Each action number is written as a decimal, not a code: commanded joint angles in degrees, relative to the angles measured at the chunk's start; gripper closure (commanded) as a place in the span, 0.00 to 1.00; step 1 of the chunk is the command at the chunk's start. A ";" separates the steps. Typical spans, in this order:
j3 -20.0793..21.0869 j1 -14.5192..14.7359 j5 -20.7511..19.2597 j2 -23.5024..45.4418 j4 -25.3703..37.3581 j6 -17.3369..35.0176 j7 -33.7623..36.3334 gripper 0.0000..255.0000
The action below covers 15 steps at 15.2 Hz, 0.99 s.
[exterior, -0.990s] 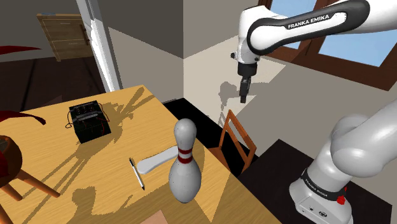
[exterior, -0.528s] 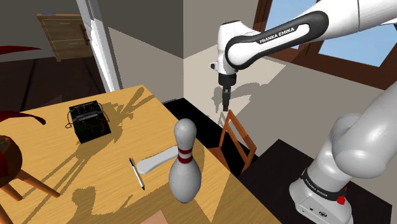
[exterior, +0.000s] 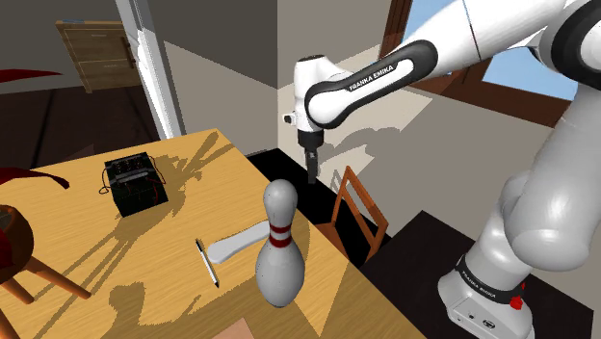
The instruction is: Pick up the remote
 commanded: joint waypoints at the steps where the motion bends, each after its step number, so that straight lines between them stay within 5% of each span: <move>1: 0.91 0.88 0.01 3.05 1.52 1.92 -1.40 0.00; 15: 7.03 7.61 -3.28 24.47 17.95 9.13 -9.08 0.00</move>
